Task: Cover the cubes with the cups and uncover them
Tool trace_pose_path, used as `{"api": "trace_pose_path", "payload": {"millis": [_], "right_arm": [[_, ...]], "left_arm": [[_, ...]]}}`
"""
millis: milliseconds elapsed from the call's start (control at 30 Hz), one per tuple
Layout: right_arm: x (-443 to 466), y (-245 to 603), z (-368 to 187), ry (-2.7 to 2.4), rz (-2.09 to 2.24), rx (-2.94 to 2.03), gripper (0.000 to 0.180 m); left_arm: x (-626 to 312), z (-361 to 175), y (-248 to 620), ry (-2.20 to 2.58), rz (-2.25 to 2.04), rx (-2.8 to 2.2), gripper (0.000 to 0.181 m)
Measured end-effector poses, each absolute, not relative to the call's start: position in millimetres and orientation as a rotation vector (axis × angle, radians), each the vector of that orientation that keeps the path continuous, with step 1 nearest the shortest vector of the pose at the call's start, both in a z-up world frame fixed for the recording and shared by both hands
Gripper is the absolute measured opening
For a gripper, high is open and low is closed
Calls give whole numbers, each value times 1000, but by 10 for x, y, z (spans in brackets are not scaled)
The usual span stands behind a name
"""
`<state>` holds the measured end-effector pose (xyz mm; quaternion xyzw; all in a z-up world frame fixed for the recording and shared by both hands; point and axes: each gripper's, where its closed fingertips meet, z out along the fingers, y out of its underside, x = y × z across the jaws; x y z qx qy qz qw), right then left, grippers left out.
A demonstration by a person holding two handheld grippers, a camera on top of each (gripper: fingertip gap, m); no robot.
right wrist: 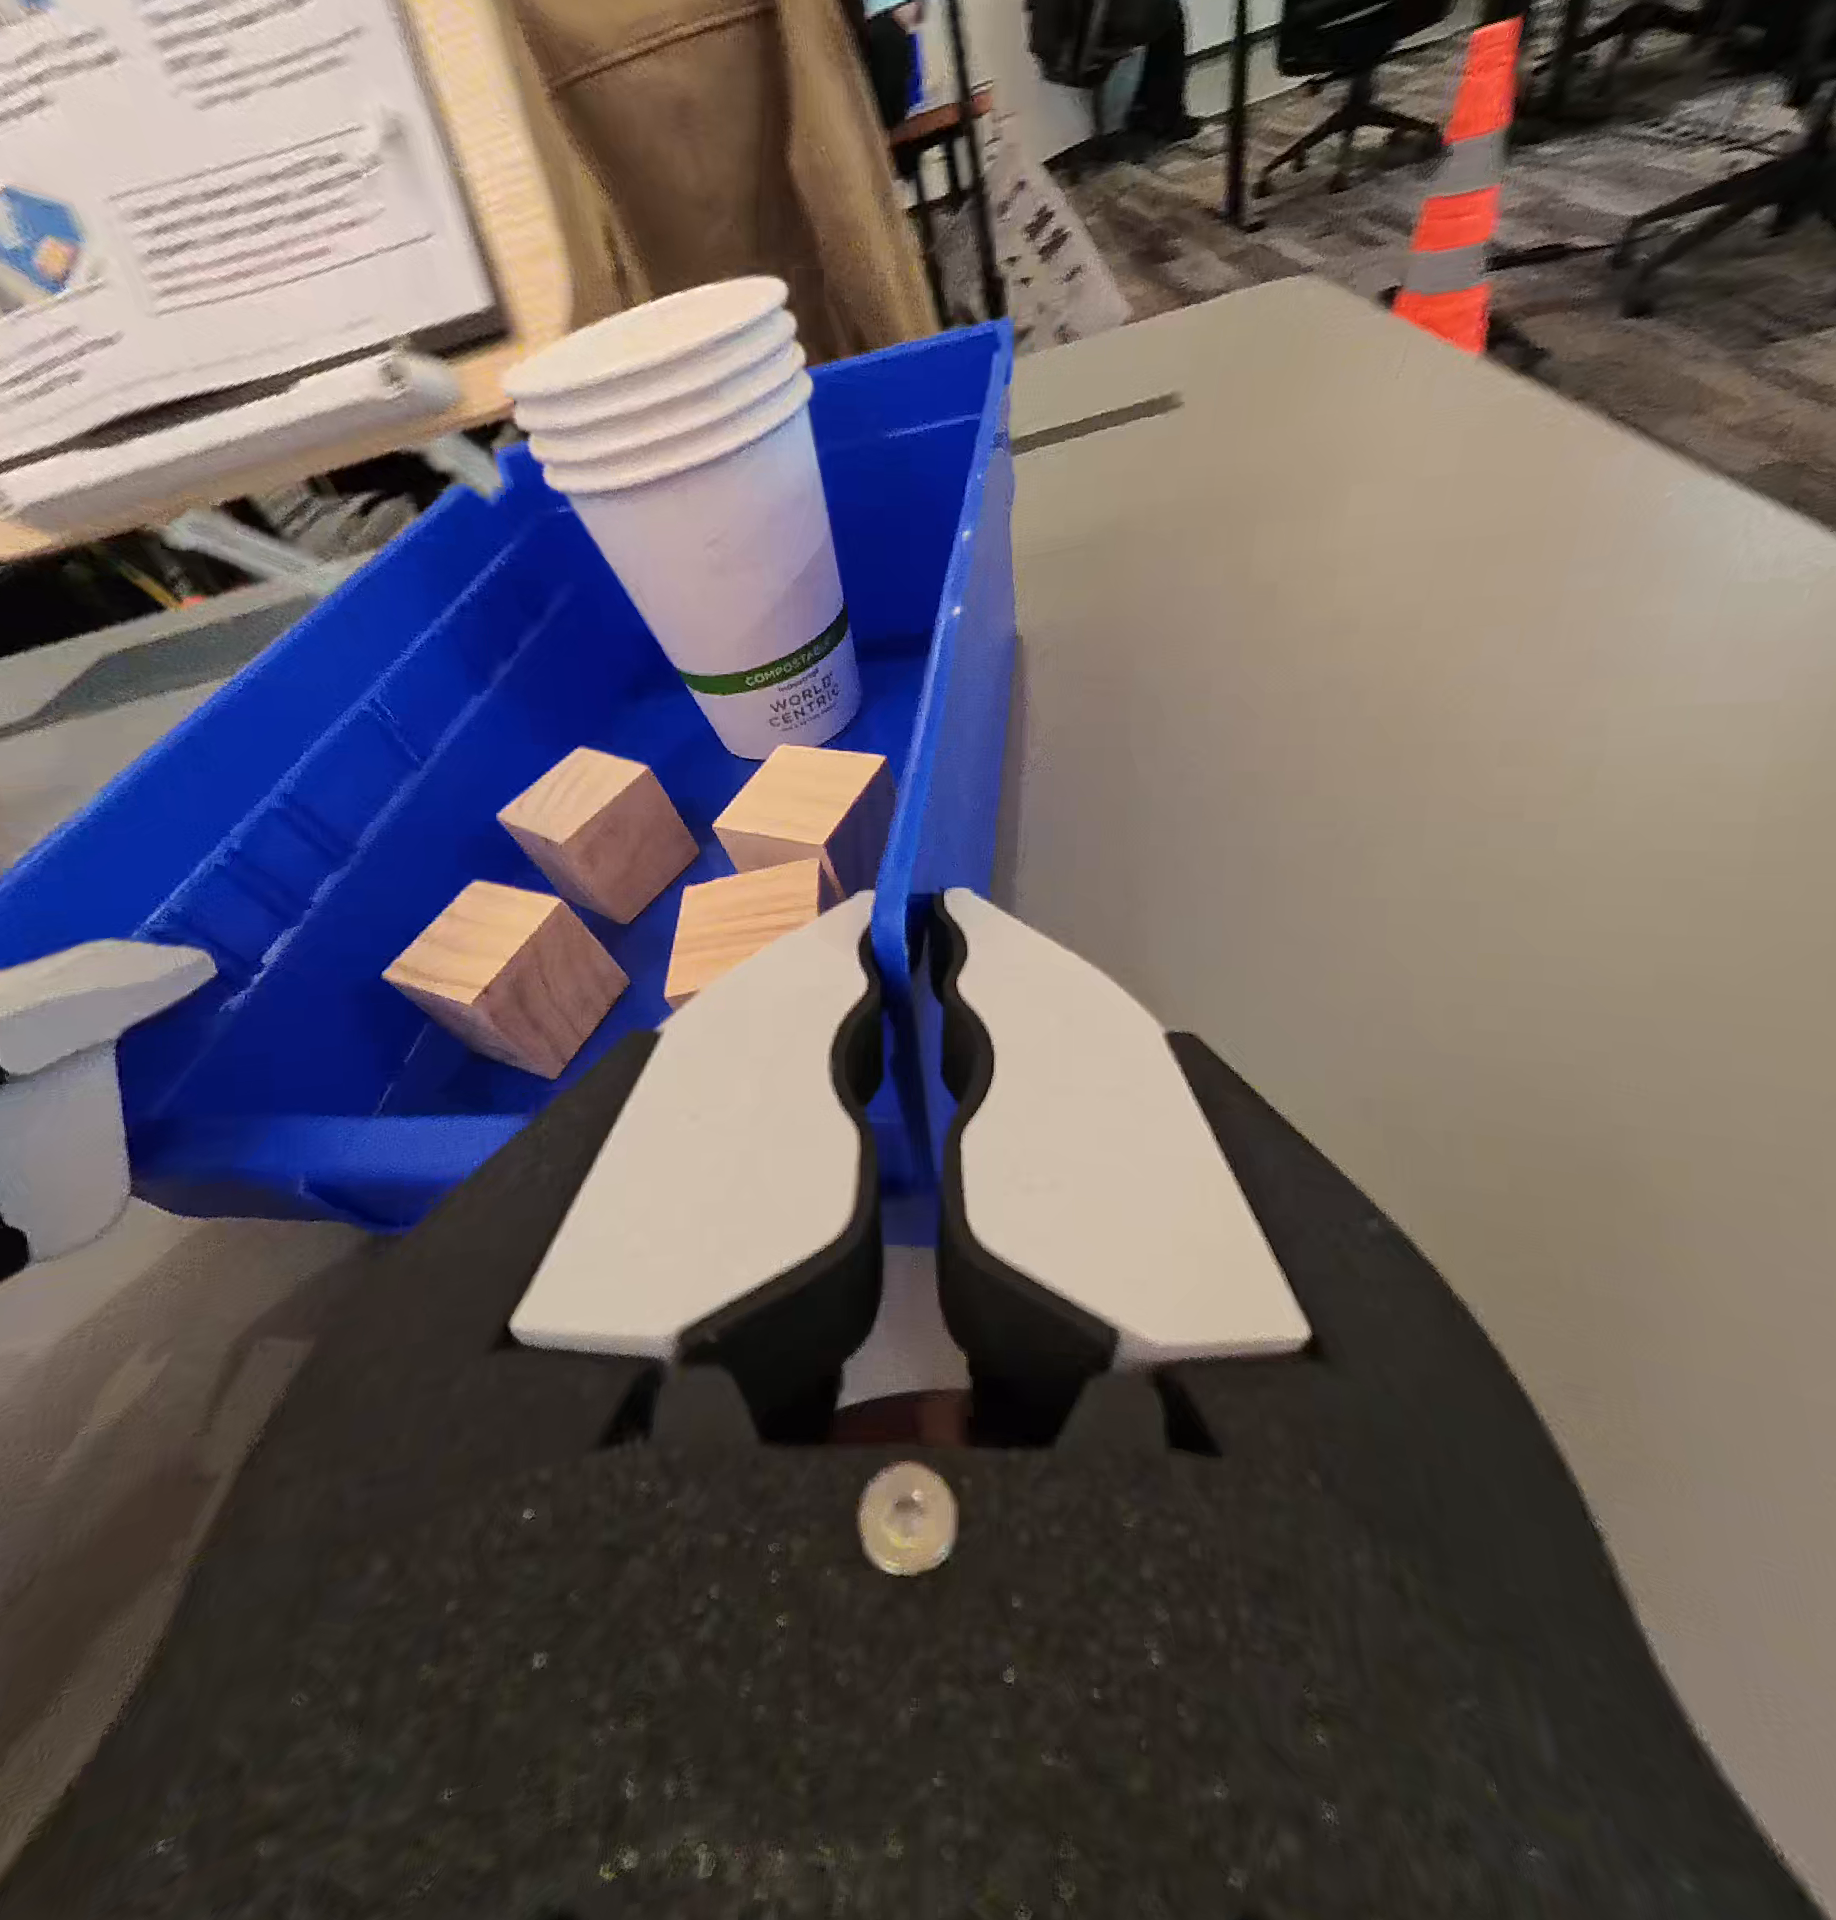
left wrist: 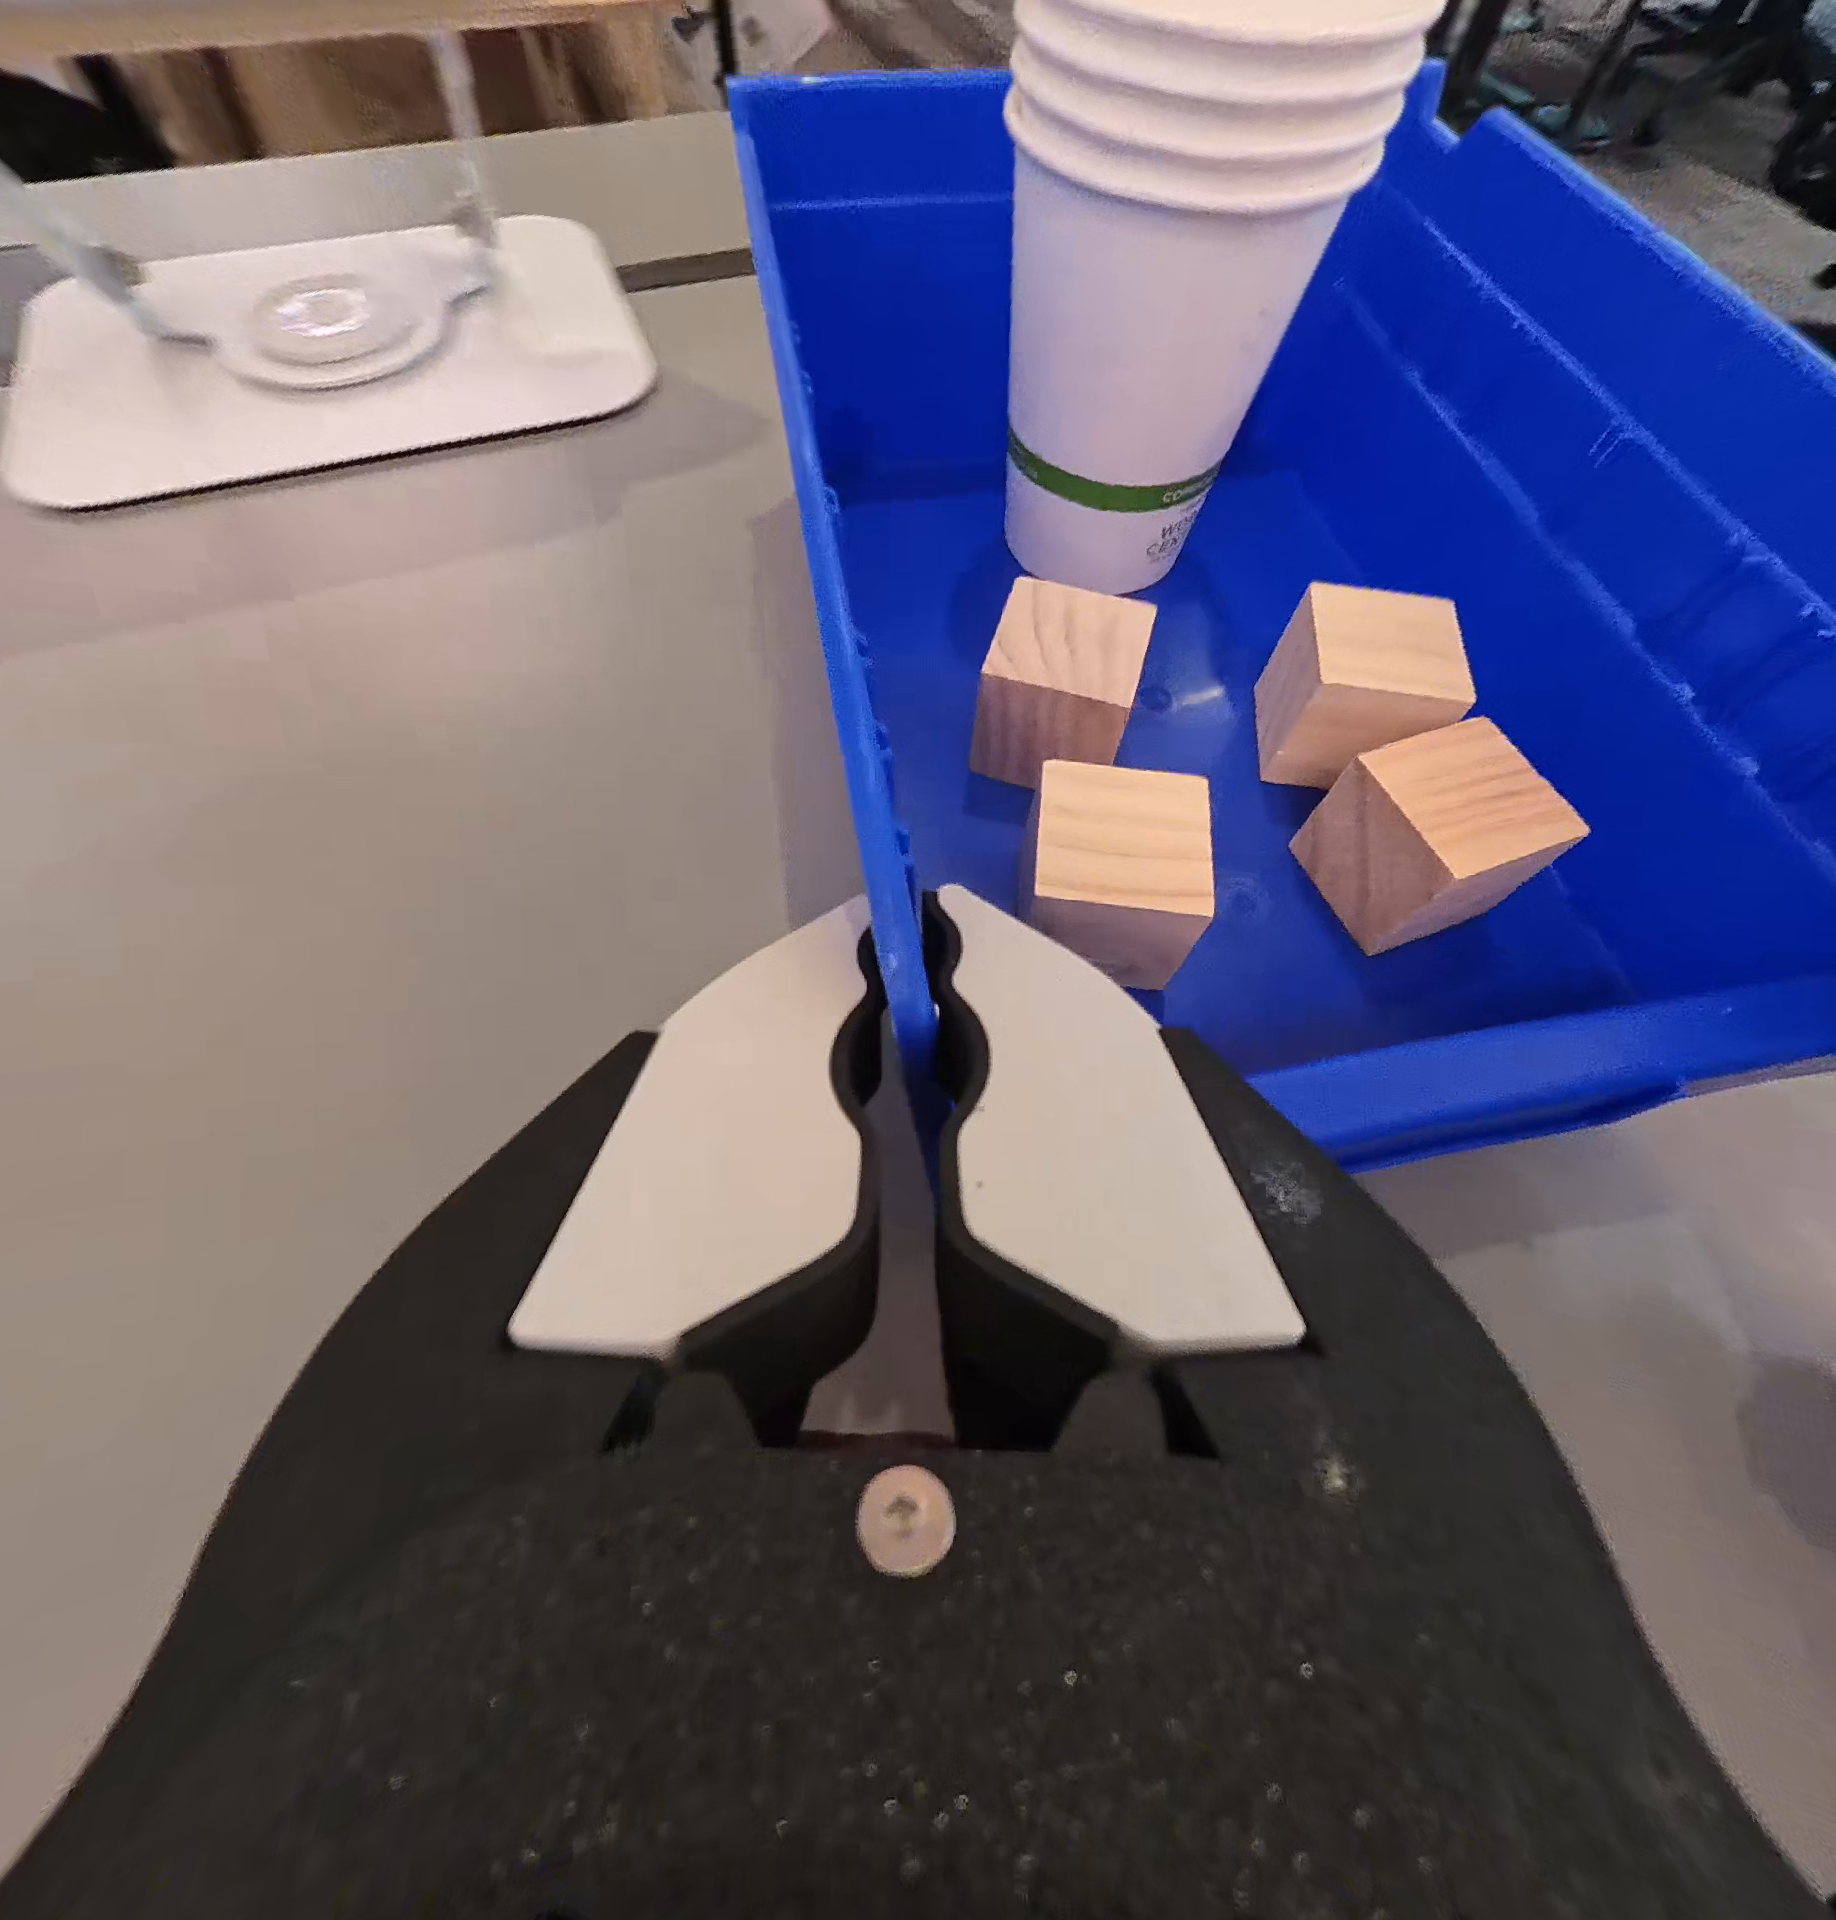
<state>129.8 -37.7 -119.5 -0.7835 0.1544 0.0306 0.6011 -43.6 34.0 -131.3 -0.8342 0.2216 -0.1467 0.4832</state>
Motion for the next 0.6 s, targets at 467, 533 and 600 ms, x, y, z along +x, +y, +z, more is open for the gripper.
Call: {"api": "trace_pose_path", "payload": {"millis": [467,533,600], "right_arm": [[-866,238,-1203,43,258,-1891,5],[-997,324,-1206,33,256,-1884,5],[-1072,347,-1212,14,268,-1879,10]], "left_arm": [[-2744,-1298,480,213,-178,-2065,4],[-2896,-1300,516,195,-174,-2058,5],[-2955,-1288,503,239,-204,-2062,17]]}}
